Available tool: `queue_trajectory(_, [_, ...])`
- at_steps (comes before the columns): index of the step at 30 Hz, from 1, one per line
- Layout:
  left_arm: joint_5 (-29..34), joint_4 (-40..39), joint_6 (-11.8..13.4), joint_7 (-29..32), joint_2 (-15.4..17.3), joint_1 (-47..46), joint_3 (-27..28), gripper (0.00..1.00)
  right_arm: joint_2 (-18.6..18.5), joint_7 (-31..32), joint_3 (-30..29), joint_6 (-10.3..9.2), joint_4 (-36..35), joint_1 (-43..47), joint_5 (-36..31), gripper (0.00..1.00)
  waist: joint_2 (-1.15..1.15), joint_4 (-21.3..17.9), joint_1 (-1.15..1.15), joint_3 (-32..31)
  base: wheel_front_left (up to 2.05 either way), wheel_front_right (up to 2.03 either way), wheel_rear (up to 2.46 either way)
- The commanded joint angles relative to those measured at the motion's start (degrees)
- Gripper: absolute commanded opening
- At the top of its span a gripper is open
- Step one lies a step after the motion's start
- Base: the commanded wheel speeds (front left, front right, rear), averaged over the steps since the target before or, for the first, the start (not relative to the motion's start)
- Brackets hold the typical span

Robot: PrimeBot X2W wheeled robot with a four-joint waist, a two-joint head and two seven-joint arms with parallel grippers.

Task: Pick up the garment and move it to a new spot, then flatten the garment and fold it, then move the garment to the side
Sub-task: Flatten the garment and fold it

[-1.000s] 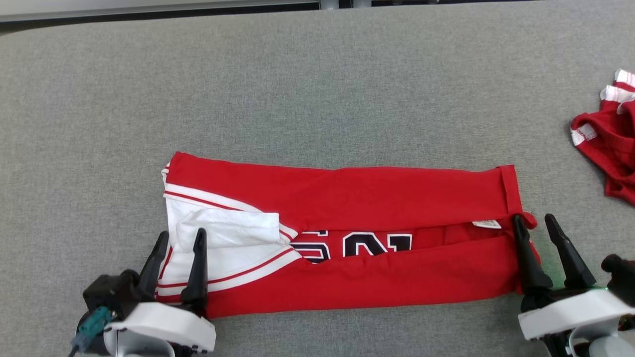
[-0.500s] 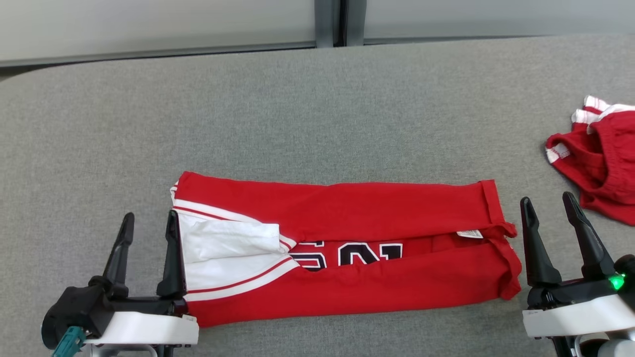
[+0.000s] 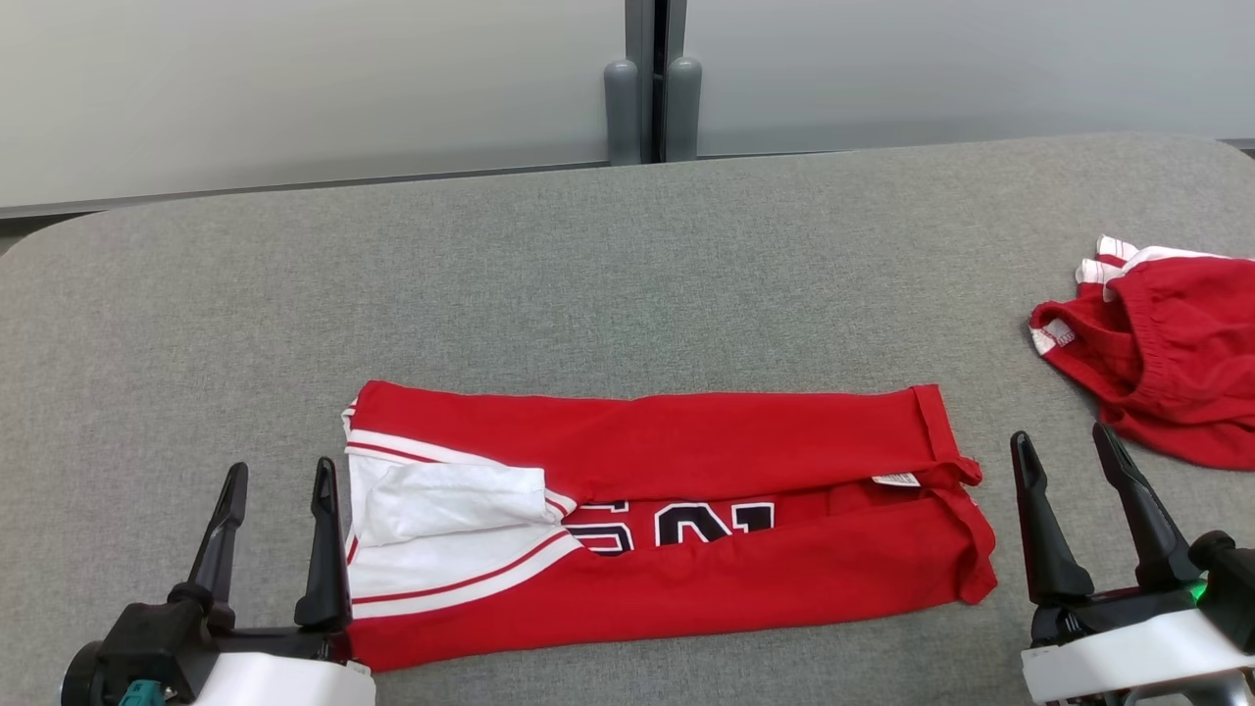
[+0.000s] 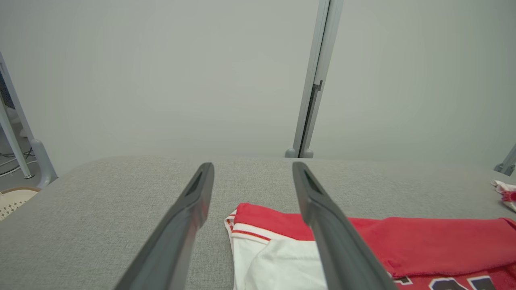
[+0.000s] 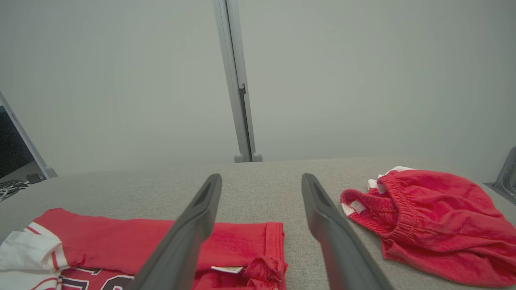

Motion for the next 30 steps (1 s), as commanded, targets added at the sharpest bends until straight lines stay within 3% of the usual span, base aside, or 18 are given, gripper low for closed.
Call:
queue_trajectory(1, [0.0,0.0,0.3,0.1,0.2,0.6,0.1,1.00,0.0,0.1,-0.1,-0.02,-0.1,0.3,0.3,1.00,0.00,0.0,0.00,0.0,0.00,0.00,0.00])
queue_trajectory(18, [-0.1,-0.9,0.9,1.0,0.4,-0.7,-1.0,1.00,-0.5,0.4,-0.5,-0.02,2.6,-1.0,1.7,1.00,0.00,0.7,0.00,0.6,0.00,0.00,0.00])
queue_trajectory(23, [0.3,-1.3,0.2,0.9,0.0,-2.9,-2.0,1.00,-0.8,0.6,-1.7,-0.02,9.6,-3.4,2.8,1.00,0.00,2.4,0.00,2.7,0.00,0.00,0.00])
queue_trajectory(30, [0.6,-0.3,-1.1,0.3,-1.2,-7.1,-3.5,1.00,-0.3,-1.7,-0.5,-0.02,24.6,-9.4,5.9,1.00,0.00,5.4,0.00,6.5,0.00,0.00,0.00])
